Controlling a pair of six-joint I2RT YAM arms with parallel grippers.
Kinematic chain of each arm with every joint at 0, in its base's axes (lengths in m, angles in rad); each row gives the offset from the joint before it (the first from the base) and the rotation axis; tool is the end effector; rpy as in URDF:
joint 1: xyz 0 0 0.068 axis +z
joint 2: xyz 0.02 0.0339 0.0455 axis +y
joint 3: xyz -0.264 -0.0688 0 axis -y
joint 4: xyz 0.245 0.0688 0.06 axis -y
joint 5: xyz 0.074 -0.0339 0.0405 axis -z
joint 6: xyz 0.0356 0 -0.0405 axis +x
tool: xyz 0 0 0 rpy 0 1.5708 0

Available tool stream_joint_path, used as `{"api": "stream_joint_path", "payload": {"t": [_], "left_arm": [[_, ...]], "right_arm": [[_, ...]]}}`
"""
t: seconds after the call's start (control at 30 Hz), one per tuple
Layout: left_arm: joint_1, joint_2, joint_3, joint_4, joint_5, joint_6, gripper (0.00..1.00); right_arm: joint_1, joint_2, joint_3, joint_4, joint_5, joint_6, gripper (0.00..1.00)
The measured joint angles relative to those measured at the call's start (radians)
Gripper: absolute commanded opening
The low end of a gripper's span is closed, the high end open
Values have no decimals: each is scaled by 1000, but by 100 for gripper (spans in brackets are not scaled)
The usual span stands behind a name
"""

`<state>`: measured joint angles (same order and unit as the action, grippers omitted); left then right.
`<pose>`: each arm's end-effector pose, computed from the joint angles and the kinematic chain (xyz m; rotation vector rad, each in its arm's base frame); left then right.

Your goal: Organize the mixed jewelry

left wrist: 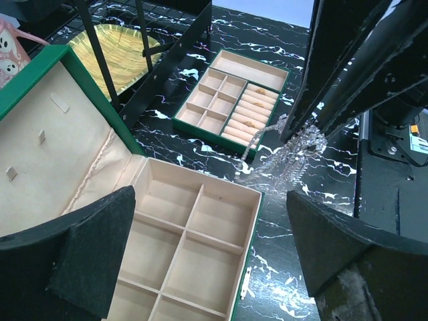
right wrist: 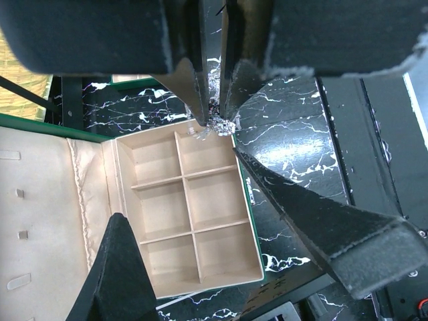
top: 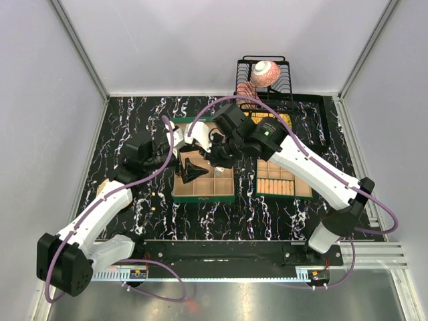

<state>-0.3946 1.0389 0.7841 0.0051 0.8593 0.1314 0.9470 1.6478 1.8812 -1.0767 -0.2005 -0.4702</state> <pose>0.2043 -0.1143 0.3133 1.0437 1.5093 -0.9615 0.1912 0.2778 0.4104 -1.6600 1.7931 0.4582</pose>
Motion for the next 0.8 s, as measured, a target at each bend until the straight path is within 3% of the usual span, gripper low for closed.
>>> {"api": "stream_joint_path", "payload": {"t": [0.23, 0.8], "left_arm": [[-10, 17, -15, 84, 14, -36, 95], [-24, 68, -26, 179, 35, -107, 76]], "right_arm": [[-1, 8, 0, -3, 0, 3, 0], [-5, 16, 8, -6, -1, 5, 0]]}}
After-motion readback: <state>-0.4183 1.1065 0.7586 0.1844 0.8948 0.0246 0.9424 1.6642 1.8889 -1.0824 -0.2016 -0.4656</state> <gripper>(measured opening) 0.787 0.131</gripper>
